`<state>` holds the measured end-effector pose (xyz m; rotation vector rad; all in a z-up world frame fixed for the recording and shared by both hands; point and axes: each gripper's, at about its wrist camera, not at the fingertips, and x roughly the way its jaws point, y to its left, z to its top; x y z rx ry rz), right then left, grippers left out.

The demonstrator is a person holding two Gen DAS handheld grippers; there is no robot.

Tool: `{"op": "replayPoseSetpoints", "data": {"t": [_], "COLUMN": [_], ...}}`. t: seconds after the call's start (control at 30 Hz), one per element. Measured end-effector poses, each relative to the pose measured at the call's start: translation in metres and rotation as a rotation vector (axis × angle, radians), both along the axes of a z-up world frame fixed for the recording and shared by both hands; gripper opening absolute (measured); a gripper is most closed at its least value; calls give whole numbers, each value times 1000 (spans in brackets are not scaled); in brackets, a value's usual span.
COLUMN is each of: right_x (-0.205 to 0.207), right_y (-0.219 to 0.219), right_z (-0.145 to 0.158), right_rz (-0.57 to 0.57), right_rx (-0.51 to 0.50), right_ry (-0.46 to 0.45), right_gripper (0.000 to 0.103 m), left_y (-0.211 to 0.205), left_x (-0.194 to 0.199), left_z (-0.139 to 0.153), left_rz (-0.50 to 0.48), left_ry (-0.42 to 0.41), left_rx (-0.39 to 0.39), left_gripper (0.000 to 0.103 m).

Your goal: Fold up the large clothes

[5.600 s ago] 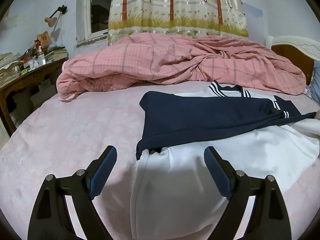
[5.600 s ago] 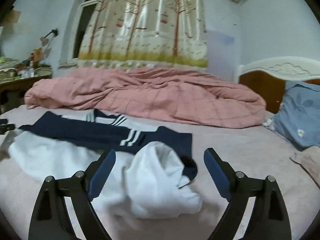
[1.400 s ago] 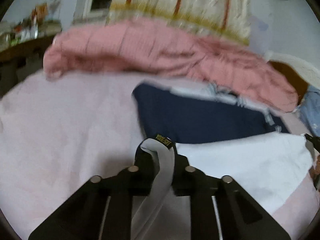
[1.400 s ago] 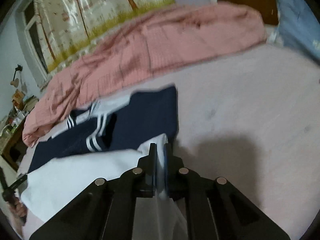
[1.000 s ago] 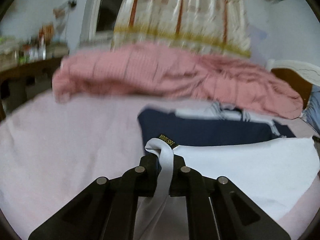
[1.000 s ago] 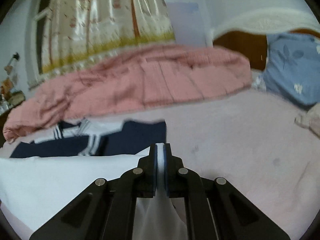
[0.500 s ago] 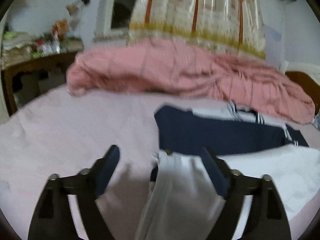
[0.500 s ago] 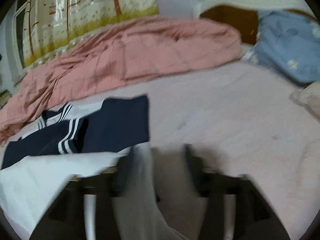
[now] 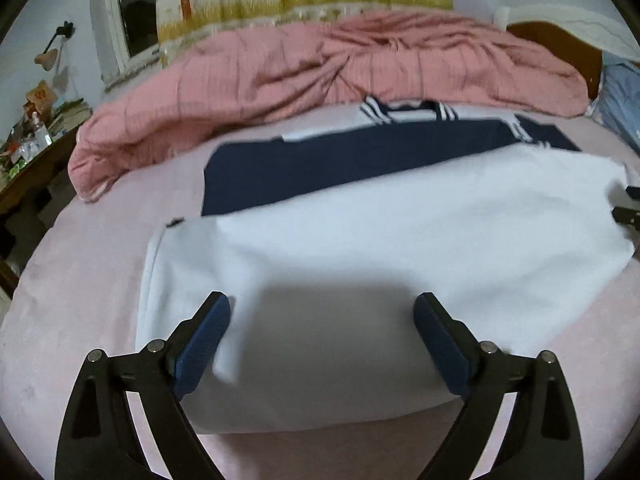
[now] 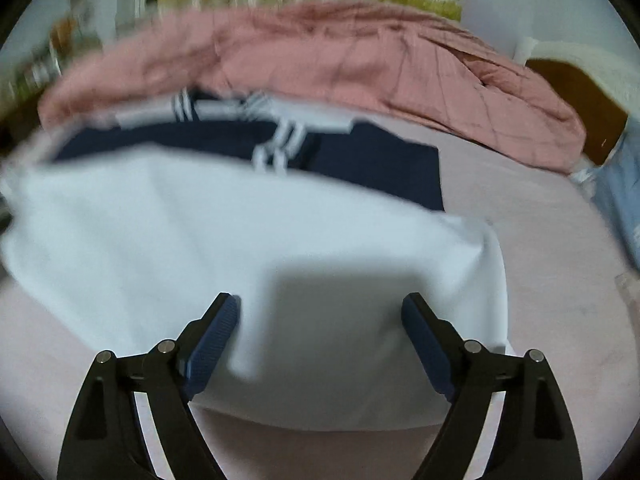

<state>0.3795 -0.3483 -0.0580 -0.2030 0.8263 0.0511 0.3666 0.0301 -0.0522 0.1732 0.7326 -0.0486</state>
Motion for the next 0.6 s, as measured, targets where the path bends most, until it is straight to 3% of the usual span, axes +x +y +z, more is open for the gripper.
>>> {"op": "replayPoseSetpoints", "data": {"t": [0.13,0.27,0.33,0.4,0.47,0.53,0.6], "right_x": [-6,-17,-30,-41,-56,-62,-61], "right_y": [3,3,13,26,47,64,71], "right_z": [-1,6,14,16,10,-1,-6], "right_rz": [15,41,130,218,318,340,332], "right_rx": [-31,-43,-44,-65,-148,-250,-280], "right_ry": [14,-19,-33,-25,-10,-9,-3], "right_gripper": [86,86,86,86,86,86,86], "left_y": [1,-1,-8,-19,-24,-31,-40], "left_x": [-5,-23,-35,-42,-46,-50,-50], "left_z": [-2,13,25,30,32,30,22], "left_rz": [5,-40,-113,-150,-150,-216,-234], "left_ry": [36,-50,-75,-57,-45,-27,1], "left_rx": [-10,-39,-32,31,53,49,89], "left_gripper": [93,90,91,91,91,91,91]}}
